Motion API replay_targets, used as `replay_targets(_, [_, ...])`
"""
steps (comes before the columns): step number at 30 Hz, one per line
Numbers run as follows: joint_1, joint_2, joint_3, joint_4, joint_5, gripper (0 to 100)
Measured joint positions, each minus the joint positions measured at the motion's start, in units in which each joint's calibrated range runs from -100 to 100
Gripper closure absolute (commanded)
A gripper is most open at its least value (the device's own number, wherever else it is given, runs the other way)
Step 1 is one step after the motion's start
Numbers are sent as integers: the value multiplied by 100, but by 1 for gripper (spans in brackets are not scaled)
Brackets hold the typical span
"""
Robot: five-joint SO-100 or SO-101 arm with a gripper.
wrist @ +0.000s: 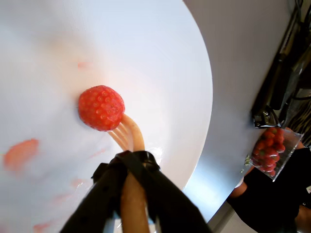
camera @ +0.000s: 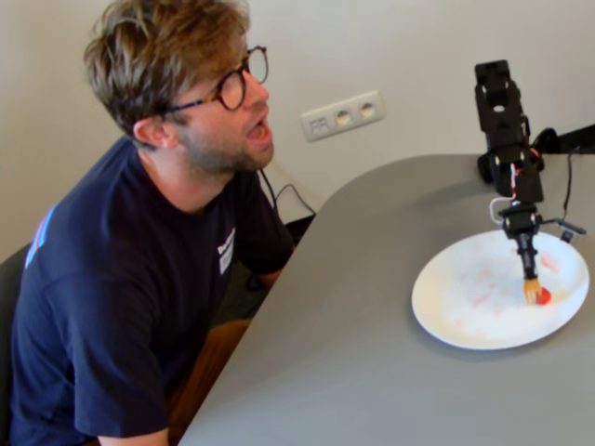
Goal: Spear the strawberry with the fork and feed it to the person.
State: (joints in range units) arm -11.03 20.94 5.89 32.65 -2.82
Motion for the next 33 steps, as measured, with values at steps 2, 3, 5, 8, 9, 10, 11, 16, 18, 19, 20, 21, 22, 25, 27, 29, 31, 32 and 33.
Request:
replay_targets(2, [0, -51, 0, 455, 0, 99])
replay_targets(3, [0, -59, 0, 566, 0, 99])
replay_targets(5, [0, -34, -36, 1030, 0, 99])
replay_targets(8, [0, -51, -54, 1313, 0, 99])
replay_targets(9, [0, -51, -54, 1313, 0, 99])
replay_targets(10, [0, -51, -54, 1313, 0, 99])
replay_targets(11, [0, -51, -72, 1321, 0, 99])
replay_targets(16, [-8, 25, -417, 1484, -21, 99])
replay_targets(18, [-8, -42, -679, 1613, -21, 99])
replay_targets(19, [-8, -76, -779, 1716, -21, 99])
replay_targets(20, [-8, -202, -870, 1973, -21, 99])
replay_targets(21, [0, -253, -870, 1999, -21, 99])
replay_targets(22, [0, -464, -861, 2016, -21, 99])
replay_targets(25, [-8, -1180, -870, 2016, -21, 99])
replay_targets(27, [-8, -1871, -861, 2025, -21, 99])
replay_targets(29, [50, -2233, -870, 2025, -21, 99])
replay_targets(31, [176, -2781, -851, 2025, -21, 99])
replay_targets(32, [369, -3338, -870, 2025, -21, 99])
replay_targets(33, [545, -3717, -870, 2025, -21, 99])
